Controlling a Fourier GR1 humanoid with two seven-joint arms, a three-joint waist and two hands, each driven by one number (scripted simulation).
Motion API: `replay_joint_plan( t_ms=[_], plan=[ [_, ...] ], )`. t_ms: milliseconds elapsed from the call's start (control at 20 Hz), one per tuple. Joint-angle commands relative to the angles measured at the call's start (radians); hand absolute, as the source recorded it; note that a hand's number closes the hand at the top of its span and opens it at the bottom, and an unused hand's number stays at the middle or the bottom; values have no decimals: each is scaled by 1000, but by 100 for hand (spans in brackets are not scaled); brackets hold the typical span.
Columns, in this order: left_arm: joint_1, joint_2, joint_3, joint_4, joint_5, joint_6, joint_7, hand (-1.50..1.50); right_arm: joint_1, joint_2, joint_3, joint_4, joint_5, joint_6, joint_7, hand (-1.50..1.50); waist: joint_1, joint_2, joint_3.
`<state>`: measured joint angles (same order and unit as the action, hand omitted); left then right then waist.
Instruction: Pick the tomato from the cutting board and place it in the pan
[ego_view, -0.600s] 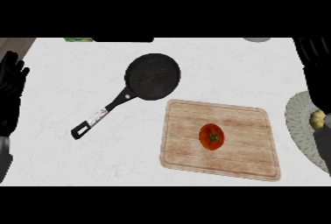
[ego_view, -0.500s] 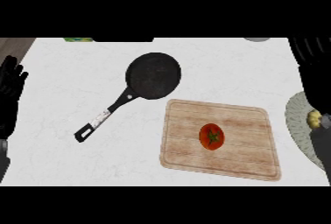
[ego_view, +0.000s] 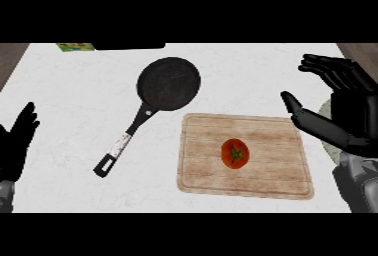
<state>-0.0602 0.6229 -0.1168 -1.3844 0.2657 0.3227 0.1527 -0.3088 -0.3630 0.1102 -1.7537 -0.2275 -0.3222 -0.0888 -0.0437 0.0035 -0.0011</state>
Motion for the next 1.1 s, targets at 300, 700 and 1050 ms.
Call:
replay_joint_plan(
  t_ms=[300,700,1050],
  plan=[
    [-16,-53,-28,98,-50,-18,10,0,499,90,171,-146,186,-5,-448,-150,22,-7,1],
    [-12,-55,-39,81,-64,-34,22,0,439,-166,177,-272,533,-42,35,-150,39,-4,-7],
    [-10,-49,-47,38,-74,-32,59,0,410,-321,252,-409,772,156,475,-150,56,-7,-7]
  ],
)
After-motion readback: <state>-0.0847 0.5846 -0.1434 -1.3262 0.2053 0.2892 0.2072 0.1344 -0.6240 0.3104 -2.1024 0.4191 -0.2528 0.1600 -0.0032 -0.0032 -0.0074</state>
